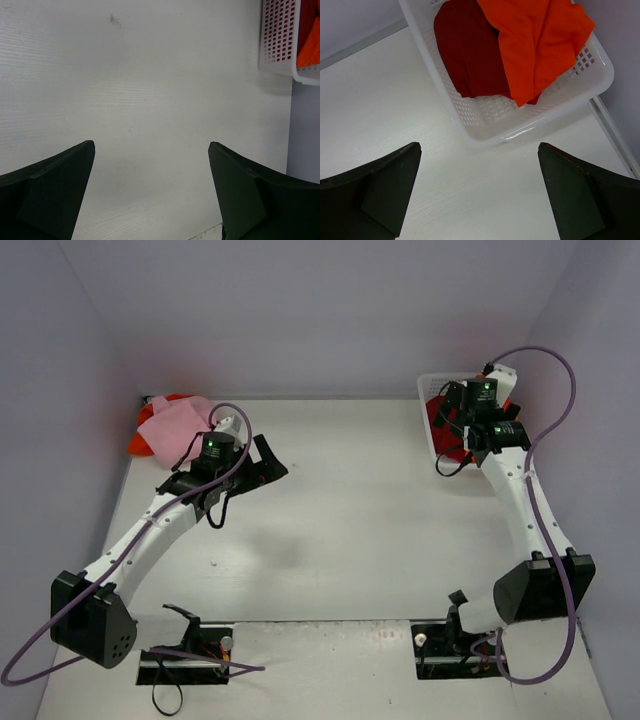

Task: Fold and stack the t-shirts
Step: Grab crumpled tshirt from bin with the right arm

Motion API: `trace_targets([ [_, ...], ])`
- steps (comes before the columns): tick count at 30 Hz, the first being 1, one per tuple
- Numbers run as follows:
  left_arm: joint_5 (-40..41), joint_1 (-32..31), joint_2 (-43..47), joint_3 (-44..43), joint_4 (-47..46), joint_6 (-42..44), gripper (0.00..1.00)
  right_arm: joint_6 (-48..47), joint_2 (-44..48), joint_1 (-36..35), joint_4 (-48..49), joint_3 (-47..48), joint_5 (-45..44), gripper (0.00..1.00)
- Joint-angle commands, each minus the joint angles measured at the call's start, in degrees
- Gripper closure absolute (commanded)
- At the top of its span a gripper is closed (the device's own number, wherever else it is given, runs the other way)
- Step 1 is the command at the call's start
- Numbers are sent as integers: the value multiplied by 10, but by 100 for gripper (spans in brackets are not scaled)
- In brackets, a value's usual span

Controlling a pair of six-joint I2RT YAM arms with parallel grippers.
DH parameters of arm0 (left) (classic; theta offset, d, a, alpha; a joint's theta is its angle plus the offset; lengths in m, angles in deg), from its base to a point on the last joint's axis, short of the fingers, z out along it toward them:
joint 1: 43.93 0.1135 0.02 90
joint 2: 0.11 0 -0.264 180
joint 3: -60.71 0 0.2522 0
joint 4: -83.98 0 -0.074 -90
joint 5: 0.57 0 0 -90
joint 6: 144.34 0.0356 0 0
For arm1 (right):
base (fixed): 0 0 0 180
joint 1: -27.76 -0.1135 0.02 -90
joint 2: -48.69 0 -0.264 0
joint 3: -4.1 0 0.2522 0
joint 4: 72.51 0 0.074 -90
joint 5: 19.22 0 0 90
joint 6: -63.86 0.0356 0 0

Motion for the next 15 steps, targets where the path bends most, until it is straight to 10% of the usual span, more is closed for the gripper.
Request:
trace_targets([
  [1, -6, 5, 8, -20, -29, -8, 9, -6, -35, 5, 14, 15, -33, 0],
  [11, 5, 6, 6, -9, -36, -10, 9, 3, -139, 46, 34, 53, -30, 1],
  [15, -6, 6, -13, -12, -51, -13, 9, 22, -120, 89, 114, 19, 18, 21],
])
